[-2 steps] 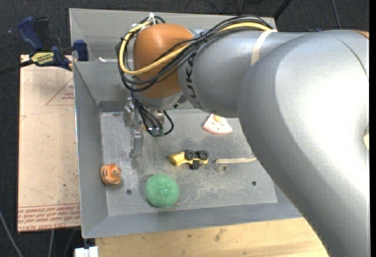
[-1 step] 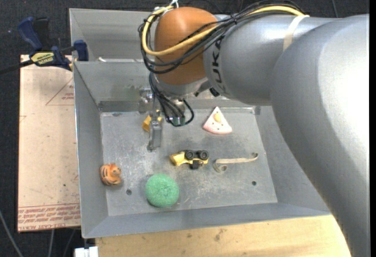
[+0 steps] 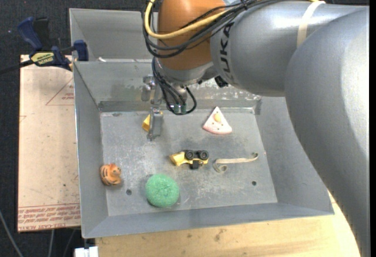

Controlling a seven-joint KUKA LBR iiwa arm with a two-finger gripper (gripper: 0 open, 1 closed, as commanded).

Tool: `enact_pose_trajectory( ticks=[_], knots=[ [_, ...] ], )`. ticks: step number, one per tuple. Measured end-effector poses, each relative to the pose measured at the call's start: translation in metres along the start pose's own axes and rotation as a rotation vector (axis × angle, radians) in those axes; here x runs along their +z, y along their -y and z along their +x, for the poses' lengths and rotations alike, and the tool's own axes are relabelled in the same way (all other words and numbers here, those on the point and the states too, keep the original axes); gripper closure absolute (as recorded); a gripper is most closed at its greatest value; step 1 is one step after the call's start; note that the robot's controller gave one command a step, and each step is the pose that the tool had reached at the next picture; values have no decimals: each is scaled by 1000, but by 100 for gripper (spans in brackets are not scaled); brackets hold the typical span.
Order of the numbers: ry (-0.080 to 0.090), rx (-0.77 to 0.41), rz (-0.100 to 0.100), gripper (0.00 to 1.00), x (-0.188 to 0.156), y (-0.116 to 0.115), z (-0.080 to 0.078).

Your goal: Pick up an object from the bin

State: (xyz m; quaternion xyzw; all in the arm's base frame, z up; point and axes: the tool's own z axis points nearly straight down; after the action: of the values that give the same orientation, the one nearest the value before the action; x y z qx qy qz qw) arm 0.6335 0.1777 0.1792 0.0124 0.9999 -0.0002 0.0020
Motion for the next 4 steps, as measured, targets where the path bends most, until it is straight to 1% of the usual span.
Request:
enact_pose_trajectory(
  ticks=[1, 2, 3, 4],
  knots=[
    [6, -29, -4, 0, 1, 11, -3],
    [-1, 6, -2, 0, 40, 32, 1],
    [-1, 38, -3, 100, 64, 42, -25],
    [-1, 39, -3, 0, 64, 43, -25]
  ],
)
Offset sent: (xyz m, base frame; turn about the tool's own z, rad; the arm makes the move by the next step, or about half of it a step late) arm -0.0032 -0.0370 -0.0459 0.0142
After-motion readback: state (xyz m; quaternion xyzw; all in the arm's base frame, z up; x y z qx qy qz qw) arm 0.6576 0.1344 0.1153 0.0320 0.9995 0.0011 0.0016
